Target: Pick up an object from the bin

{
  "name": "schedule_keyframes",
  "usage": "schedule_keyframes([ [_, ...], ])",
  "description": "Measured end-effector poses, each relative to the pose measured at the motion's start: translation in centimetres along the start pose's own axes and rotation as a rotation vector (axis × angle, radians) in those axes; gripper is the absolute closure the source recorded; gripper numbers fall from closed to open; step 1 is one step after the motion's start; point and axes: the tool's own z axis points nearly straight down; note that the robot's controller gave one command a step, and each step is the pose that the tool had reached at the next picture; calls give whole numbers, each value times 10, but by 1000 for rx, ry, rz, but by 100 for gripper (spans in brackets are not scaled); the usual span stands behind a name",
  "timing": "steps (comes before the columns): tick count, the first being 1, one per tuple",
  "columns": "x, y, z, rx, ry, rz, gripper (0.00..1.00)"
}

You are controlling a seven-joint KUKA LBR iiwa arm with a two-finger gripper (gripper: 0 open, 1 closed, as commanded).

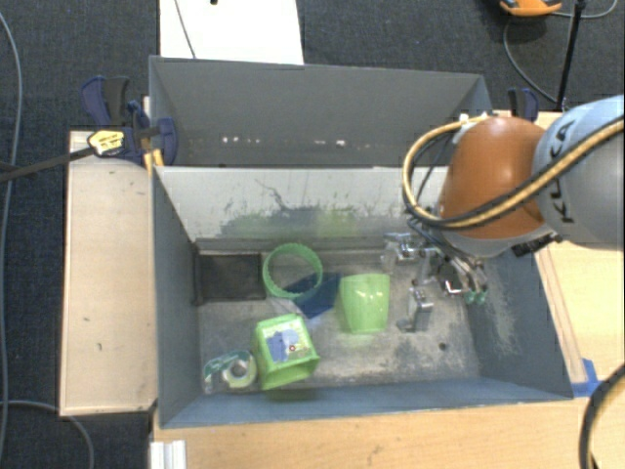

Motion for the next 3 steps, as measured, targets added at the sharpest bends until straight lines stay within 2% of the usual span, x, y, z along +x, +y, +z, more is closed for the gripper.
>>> schedule_keyframes([
  [1,-9,1,-25,-4,5,-38,0],
  [2,-18,23,-8,5,-18,-224,0],
  [3,-35,34,49,-4,-2,-143,0],
])
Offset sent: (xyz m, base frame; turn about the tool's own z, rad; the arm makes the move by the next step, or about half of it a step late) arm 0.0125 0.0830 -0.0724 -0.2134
